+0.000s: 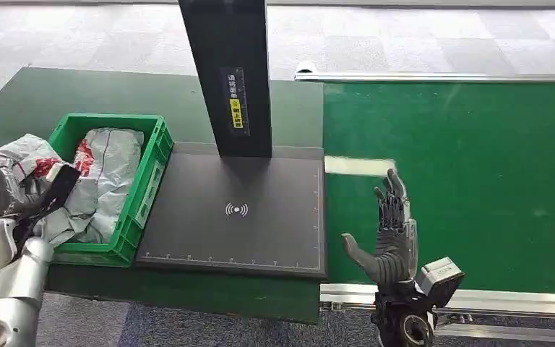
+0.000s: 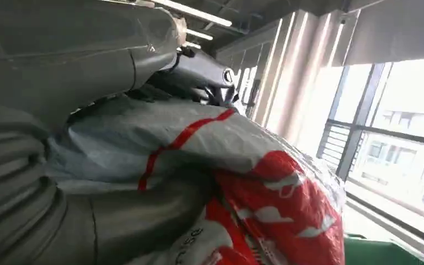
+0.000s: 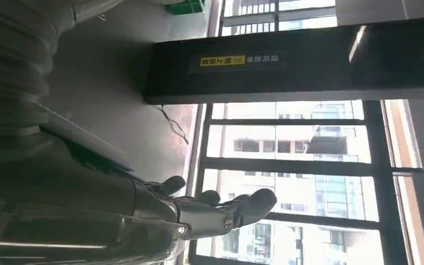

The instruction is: Moved the parcel from conveyor to table for the left to box.

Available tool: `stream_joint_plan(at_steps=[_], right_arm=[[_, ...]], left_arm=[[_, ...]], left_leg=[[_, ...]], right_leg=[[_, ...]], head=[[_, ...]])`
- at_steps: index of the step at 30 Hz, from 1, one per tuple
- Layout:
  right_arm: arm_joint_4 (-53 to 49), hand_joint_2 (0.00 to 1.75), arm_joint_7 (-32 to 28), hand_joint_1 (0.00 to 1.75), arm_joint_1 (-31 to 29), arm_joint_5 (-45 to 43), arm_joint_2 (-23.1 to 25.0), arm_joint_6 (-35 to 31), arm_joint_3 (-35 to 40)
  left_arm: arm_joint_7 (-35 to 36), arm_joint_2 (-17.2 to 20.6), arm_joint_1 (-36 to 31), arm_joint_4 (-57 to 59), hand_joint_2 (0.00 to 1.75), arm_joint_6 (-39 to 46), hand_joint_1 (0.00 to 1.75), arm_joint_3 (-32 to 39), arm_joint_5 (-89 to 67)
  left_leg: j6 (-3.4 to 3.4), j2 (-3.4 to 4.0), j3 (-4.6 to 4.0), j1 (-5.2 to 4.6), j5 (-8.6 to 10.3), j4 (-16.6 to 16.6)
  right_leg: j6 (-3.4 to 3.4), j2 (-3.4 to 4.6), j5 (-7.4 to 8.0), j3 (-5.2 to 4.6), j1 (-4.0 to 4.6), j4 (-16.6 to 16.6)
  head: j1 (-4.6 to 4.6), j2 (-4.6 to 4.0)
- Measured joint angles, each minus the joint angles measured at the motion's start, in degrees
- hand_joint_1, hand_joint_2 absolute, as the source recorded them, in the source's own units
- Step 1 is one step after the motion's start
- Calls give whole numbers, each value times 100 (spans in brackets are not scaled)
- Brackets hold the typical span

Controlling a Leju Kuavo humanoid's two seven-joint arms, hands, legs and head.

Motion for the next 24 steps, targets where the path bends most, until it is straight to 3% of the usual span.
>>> stream_joint_plan(at_steps=[6, 12, 24], right_arm=[[0, 175, 11, 0, 60, 0, -22, -74, 7], [2, 175, 11, 0, 68, 2, -42, -105, 4], [4, 175, 20, 0, 108, 33, -87, -188, -11]], left_arm=[[-1055, -186, 204, -458, 175, -802, 0, 55, 1460], [-1287, -385, 498, -1144, 175, -1212, 0, 13, 2120], [-1827, -901, 1810, -3747, 175, -2467, 0, -558, 4772]], left_leg=[[-1, -2, 3, 1, 1, 0], [-1, -2, 2, 1, 1, 0], [1, -1, 2, 1, -2, 0]], right_leg=[[0, -1, 0, 2, 1, 1], [0, -1, 0, 1, 1, 1], [0, 0, -1, 2, 0, 0]], head=[[0, 0], [0, 0], [-2, 0]])
